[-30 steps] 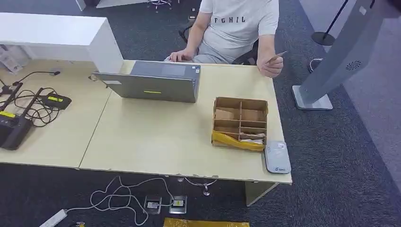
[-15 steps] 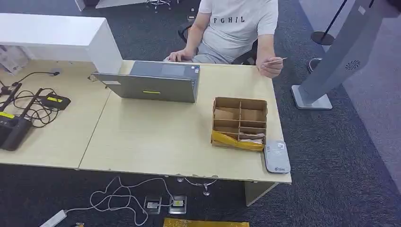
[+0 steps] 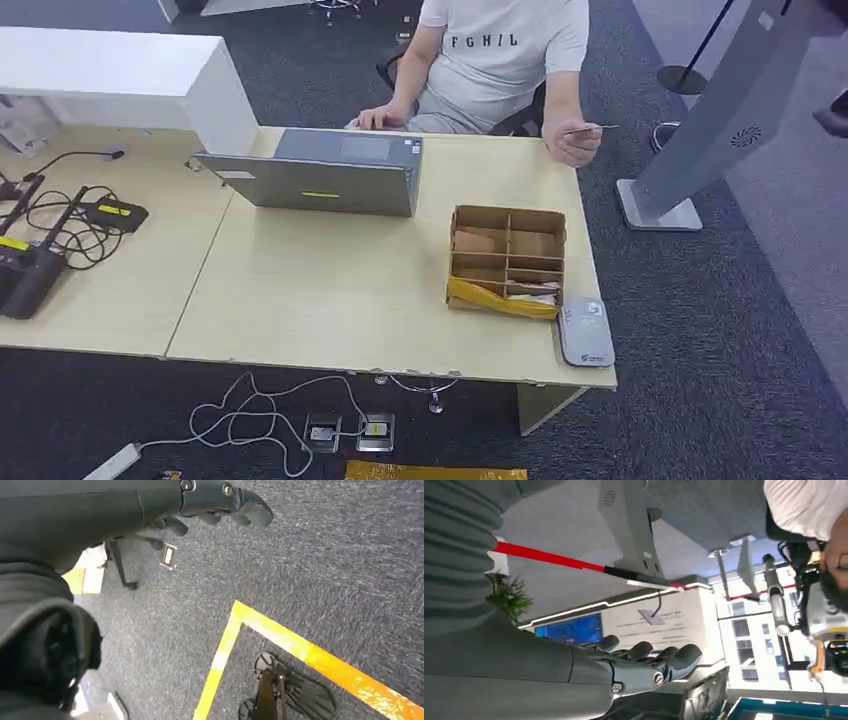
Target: Pass the card to the sensor for recognition and then transmit it.
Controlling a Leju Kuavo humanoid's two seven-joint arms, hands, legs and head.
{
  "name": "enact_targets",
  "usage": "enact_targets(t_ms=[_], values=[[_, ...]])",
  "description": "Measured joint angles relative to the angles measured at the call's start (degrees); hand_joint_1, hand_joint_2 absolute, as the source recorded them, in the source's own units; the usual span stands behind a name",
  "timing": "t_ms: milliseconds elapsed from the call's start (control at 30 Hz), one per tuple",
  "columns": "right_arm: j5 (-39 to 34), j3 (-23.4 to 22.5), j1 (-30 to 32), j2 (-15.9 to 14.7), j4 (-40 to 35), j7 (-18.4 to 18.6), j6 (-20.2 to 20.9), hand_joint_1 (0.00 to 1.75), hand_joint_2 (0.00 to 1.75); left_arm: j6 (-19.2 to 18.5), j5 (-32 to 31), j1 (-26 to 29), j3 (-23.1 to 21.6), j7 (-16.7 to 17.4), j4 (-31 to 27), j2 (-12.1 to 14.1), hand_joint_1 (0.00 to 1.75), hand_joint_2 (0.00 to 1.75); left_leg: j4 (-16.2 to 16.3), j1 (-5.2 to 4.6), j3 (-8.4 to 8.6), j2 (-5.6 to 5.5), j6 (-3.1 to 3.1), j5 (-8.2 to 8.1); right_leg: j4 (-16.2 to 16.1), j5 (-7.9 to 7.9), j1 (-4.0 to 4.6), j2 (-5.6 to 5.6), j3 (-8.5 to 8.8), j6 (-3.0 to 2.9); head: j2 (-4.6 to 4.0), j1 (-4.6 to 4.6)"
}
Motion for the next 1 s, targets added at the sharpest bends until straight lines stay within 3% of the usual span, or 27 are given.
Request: enact_targets(t_ms=[267, 567, 1000], values=[[10.69, 0.50, 7.81, 0.68, -3.54, 2.27, -1.84, 0.00, 1.75, -0.63, -0.11, 0.03, -0.87, 0.00, 0.02, 0.07, 0.00, 0.00, 0.00, 0.04, 0.02, 0.02, -0.01, -0.01, 0.00, 0.00, 0.04, 0.02, 0.04, 0.00, 0.00, 0.00], [10.08, -0.26, 13.98, 2.16, -6.27, 3.78, -3.78, 0.00, 1.75, -1.05, -0.39, 0.03, -1.95, 0.07, 0.04, 0.39, 0.00, 0.00, -0.01, 0.06, 0.01, 0.02, -0.01, -0.01, 0.00, 0.00, 0.06, 0.02, 0.03, 0.00, 0.00, 0.00], [8.02, -1.31, 17.55, 5.18, -9.07, 4.94, -6.34, 0.00, 1.75, -1.44, -0.52, 0.02, -2.91, -1.01, 0.04, 0.72, 0.00, 0.00, -0.01, 0.06, 0.02, 0.02, -0.01, -0.01, 0.00, 0.00, 0.05, 0.02, 0.04, 0.00, 0.00, 0.00]])
